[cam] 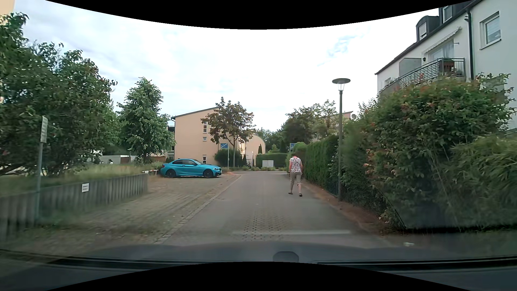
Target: Follow the waypoints while adhering to traffic rules and regulations
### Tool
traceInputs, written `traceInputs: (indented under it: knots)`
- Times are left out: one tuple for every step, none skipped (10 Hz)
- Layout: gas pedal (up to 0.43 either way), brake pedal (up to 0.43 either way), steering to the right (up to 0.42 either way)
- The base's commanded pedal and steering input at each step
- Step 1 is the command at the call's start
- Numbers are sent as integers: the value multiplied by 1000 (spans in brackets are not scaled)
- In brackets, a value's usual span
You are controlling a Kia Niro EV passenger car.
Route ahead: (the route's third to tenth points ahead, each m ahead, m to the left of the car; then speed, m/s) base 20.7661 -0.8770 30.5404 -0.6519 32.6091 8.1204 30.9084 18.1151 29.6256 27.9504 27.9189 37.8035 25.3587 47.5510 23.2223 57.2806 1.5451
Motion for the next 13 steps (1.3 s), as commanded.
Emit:
traceInputs:
  knots:
    - [0, 24, -6]
    - [0, 24, -6]
    - [0, 24, -6]
    - [0, 24, -6]
    - [0, 24, -6]
    - [0, 24, -7]
    - [0, 24, -7]
    - [0, 24, -8]
    - [0, 24, -8]
    - [0, 24, -8]
    - [0, 30, -7]
    - [0, 37, -6]
    - [0, 37, -4]
